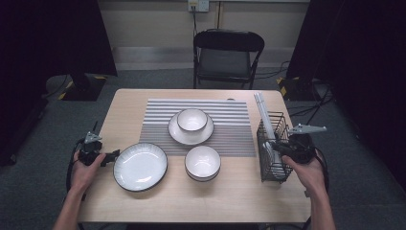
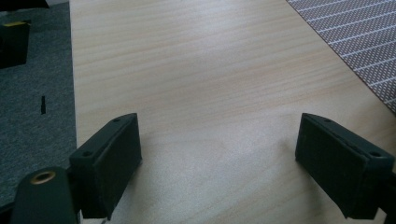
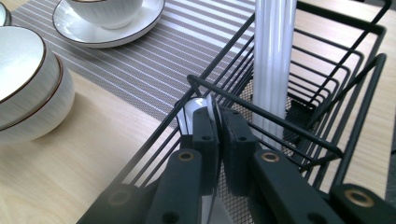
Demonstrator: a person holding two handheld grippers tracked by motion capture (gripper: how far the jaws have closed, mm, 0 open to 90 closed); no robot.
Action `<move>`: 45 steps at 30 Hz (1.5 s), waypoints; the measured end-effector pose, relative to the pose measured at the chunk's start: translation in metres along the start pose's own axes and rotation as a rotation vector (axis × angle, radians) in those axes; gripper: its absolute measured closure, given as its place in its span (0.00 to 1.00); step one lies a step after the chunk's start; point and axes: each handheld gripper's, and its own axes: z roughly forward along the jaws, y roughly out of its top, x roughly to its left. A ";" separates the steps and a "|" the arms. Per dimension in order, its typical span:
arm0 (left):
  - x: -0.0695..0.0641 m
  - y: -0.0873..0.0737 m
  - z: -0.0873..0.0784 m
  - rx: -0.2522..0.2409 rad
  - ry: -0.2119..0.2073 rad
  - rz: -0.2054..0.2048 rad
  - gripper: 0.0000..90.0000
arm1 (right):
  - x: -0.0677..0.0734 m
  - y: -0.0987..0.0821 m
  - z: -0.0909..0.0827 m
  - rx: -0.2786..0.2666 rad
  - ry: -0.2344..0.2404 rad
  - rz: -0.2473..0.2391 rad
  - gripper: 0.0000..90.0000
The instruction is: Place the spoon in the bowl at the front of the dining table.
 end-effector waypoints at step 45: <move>0.000 0.000 0.000 0.000 -0.003 -0.002 0.15 | 0.003 0.008 -0.021 -0.263 -0.027 0.037 0.96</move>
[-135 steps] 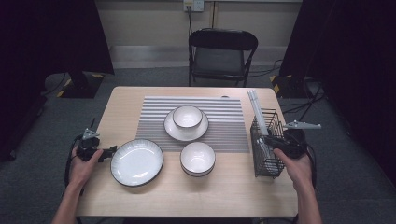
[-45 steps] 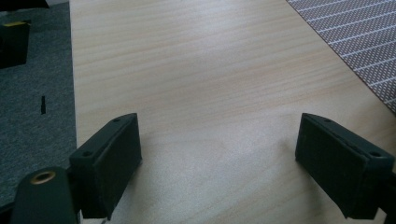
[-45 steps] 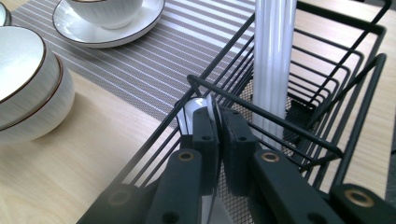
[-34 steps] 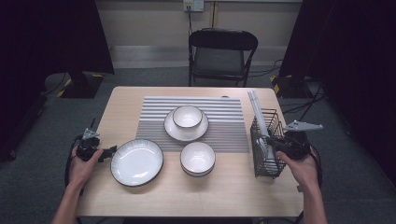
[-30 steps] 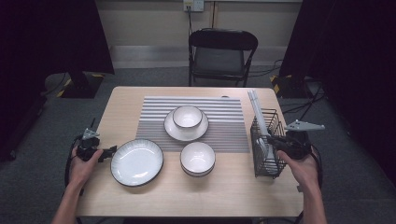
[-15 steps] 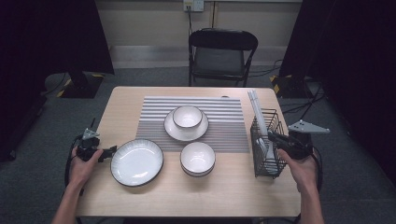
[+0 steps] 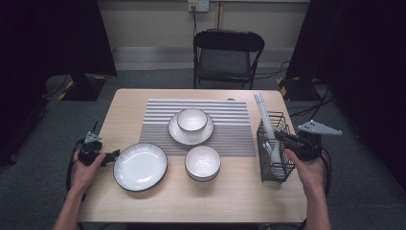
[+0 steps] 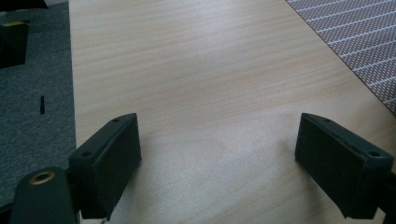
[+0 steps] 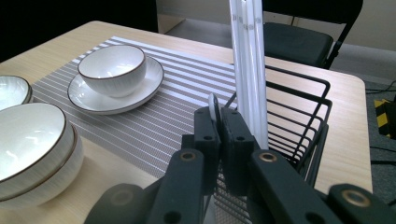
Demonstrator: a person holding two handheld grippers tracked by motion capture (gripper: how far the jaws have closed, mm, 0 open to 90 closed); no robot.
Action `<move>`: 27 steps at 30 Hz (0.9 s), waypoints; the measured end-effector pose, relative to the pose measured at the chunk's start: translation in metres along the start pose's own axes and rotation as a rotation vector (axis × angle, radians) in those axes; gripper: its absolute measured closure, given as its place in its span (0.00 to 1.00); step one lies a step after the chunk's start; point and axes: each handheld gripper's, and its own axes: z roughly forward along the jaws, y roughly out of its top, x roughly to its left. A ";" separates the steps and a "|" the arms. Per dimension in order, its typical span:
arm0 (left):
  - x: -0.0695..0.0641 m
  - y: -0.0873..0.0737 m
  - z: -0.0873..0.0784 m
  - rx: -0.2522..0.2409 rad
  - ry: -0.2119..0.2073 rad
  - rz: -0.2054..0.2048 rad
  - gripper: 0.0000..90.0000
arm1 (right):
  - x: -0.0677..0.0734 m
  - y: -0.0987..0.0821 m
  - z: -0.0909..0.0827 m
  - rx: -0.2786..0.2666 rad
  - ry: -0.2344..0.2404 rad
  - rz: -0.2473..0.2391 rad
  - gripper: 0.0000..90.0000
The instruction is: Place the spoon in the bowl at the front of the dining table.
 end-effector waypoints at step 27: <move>0.000 0.000 0.000 0.000 -0.001 0.000 0.15 | 0.008 0.026 -0.013 -0.071 -0.012 -0.023 0.96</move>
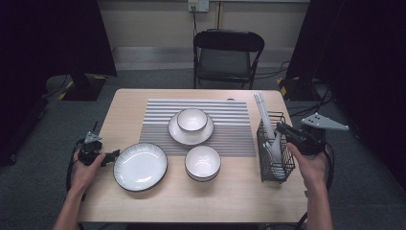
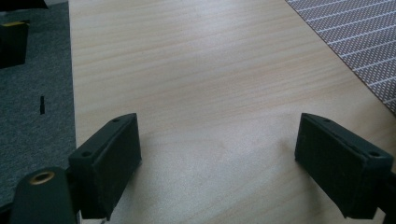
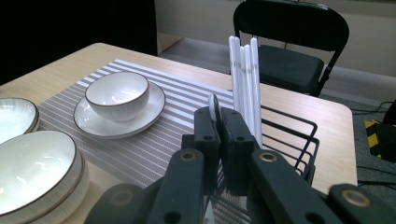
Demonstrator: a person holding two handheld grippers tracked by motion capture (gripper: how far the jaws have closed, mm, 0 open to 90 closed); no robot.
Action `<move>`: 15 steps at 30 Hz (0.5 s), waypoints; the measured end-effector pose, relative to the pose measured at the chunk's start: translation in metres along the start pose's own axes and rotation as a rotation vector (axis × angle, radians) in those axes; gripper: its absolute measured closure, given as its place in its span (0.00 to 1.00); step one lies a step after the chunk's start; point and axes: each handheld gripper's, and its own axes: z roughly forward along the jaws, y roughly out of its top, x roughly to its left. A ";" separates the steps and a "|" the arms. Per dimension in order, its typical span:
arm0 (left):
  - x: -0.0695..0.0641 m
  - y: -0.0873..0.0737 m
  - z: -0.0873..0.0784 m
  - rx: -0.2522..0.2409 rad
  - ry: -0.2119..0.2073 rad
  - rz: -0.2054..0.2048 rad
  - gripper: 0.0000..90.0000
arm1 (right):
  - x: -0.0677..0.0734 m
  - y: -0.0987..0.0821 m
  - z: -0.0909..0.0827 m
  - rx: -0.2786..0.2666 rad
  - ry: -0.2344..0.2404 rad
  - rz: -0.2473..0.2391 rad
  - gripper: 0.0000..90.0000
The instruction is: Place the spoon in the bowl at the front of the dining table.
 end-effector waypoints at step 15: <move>0.000 0.000 0.000 0.000 -0.001 0.000 0.15 | 0.007 0.009 0.002 -0.005 -0.009 -0.004 0.96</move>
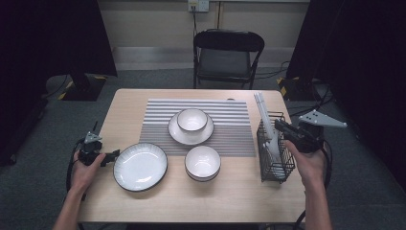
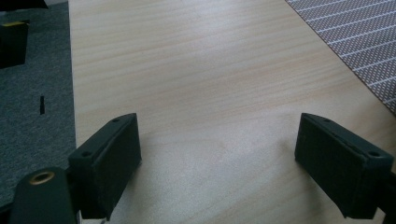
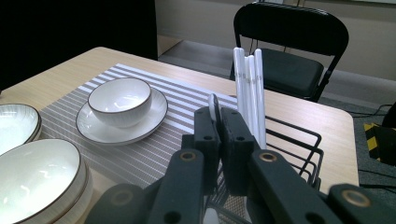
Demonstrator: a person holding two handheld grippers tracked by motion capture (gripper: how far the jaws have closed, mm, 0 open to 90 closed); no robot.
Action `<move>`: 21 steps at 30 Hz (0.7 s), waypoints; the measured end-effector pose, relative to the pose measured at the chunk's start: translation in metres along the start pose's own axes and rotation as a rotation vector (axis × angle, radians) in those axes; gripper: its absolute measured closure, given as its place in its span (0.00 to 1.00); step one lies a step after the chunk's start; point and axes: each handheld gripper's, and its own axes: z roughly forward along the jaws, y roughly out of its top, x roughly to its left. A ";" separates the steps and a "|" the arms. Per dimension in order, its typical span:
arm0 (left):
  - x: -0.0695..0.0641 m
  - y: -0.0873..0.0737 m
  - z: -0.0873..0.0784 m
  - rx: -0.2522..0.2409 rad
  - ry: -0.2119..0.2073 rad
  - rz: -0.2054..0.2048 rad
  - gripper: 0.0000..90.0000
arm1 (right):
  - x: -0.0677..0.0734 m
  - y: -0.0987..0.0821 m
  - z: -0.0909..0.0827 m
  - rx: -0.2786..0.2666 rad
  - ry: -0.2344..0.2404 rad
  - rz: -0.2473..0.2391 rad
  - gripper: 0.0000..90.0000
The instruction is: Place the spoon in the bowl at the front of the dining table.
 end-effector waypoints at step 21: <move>0.000 0.000 0.000 0.000 -0.001 0.000 0.15 | 0.016 0.017 0.006 -0.039 0.044 -0.013 0.96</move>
